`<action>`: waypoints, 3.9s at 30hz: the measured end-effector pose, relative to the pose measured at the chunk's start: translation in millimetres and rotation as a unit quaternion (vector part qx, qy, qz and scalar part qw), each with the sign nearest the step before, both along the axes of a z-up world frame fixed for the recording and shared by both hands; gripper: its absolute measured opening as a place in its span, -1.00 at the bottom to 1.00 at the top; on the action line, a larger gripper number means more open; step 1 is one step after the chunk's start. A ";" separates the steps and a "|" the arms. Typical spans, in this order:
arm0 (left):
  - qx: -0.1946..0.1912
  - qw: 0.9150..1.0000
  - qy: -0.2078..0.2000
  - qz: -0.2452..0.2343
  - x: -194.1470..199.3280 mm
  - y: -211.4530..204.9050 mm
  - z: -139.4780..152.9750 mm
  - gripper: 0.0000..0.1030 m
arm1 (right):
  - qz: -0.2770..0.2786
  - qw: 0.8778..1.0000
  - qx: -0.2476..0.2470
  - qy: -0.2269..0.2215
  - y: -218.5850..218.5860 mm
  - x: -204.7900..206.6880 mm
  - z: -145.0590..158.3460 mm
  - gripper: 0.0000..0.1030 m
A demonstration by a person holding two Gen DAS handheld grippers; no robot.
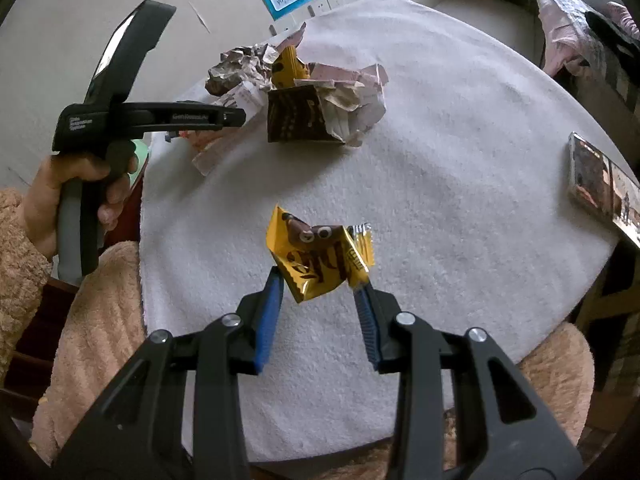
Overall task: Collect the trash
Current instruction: 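Grasp the yellow snack wrapper with the right tool while the left tool reaches the Pocky box, then grasp the white Pocky box with the left tool and lift it, then carry the Pocky box and yellow wrapper over the bin and open both tools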
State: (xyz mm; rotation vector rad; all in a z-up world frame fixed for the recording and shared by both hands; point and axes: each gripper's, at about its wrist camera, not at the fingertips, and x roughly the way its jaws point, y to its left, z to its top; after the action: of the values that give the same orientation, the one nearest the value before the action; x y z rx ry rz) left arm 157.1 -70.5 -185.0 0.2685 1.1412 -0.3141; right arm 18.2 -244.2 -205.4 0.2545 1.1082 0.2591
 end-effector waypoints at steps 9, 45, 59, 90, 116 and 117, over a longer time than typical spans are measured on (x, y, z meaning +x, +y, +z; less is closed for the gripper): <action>-0.015 1.000 -0.017 -0.015 -40.4 -2.4 12.3 -0.32 | 0.001 1.000 0.002 0.000 -2.5 -0.3 -1.4 -0.31; -0.119 0.983 -0.093 0.105 -145.8 89.0 72.4 -0.33 | 0.004 0.999 -0.052 0.003 11.7 -1.8 2.2 -0.31; -0.128 0.978 -0.106 0.129 -151.3 113.1 72.6 -0.33 | 0.017 0.996 -0.085 0.009 29.0 -0.8 2.6 -0.31; -0.114 0.933 -0.130 0.316 -148.6 273.3 62.0 -0.30 | 0.194 0.979 0.025 -0.050 241.2 86.1 67.0 -0.31; -0.155 0.891 -0.139 0.404 -83.3 313.8 7.5 0.17 | 0.175 0.981 0.083 -0.011 250.8 95.8 57.4 0.37; -0.152 0.890 -0.138 0.407 -81.8 312.8 3.1 0.18 | 0.172 0.981 0.086 -0.010 246.1 91.3 56.1 0.37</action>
State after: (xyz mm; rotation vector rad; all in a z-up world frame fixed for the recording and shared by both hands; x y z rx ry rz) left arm 75.4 242.3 -182.0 -0.4386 0.8180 0.2896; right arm 109.4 1.9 -149.3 0.2118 1.1071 0.6668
